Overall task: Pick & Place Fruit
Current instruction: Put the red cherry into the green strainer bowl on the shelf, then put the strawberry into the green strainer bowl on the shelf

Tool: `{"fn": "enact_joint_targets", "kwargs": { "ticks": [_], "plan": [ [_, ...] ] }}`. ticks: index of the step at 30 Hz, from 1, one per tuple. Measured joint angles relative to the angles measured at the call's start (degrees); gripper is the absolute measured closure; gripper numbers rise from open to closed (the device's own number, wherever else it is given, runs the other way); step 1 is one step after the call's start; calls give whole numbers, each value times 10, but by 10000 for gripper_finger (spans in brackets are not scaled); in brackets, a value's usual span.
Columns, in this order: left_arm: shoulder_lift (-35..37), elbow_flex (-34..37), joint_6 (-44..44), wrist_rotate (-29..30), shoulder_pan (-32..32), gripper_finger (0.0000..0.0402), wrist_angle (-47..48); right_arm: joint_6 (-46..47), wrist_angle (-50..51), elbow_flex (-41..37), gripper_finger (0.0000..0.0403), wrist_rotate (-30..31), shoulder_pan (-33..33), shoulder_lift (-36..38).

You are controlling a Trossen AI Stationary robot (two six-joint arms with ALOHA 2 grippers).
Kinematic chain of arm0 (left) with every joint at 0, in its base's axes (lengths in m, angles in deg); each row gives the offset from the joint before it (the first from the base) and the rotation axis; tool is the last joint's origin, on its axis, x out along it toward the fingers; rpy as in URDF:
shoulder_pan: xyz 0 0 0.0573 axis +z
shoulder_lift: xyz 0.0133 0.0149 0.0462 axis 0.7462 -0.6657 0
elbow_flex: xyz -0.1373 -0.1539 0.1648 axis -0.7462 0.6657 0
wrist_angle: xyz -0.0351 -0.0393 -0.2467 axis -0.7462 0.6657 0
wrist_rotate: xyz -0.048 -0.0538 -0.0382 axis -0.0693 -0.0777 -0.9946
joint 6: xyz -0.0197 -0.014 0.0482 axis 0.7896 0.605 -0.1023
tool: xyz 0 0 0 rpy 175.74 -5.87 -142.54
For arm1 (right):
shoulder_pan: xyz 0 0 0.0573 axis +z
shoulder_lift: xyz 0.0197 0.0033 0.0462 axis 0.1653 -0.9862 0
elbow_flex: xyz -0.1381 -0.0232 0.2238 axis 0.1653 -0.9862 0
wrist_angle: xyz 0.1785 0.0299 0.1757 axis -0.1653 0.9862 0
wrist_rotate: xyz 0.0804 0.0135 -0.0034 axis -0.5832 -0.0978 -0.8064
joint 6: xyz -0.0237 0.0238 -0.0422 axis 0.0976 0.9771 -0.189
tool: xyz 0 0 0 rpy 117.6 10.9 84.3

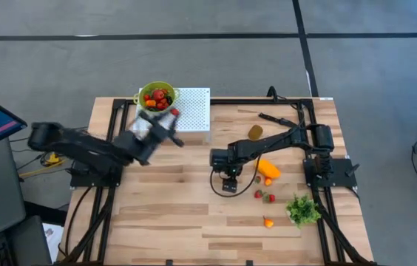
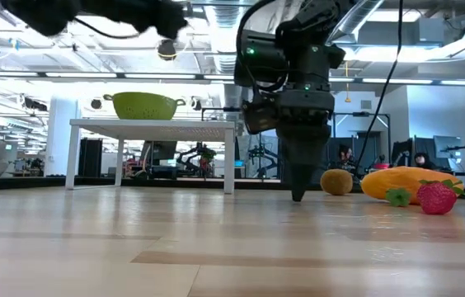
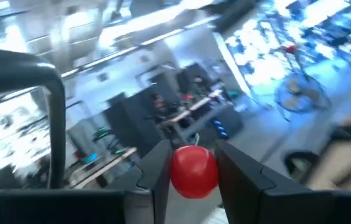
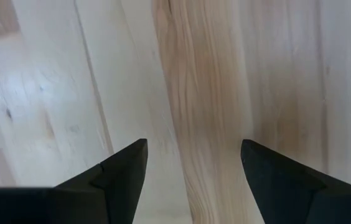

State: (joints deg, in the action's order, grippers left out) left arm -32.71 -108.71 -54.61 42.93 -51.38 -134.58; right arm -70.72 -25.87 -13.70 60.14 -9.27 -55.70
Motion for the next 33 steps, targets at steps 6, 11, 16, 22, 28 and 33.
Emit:
{"fn": "enact_joint_targets", "kwargs": {
  "ticks": [6, 11, 16, 22, 28, 33],
  "plan": [
    [129, 0, 14, 24, 60, 290, 99, 0, -16, 0, 149, 0, -1, 0],
    [163, 0, 121, 23, 124, 293, 260, 0, -23, 0, 149, 0, -1, 0],
    [148, 10, 247, -3, 186, 290, 387, -1, -23, 0, 149, 0, -1, 0],
    [125, 18, 276, -3, 217, 288, 392, -3, -25, 0, 149, 0, -1, 0],
    [108, 18, 272, -3, 214, 273, 394, -5, -33, 0, 149, 0, -1, 0],
    [104, 18, 271, -1, 214, 226, 394, -5, -36, 0, 149, 0, -1, 0]
  ]
}}
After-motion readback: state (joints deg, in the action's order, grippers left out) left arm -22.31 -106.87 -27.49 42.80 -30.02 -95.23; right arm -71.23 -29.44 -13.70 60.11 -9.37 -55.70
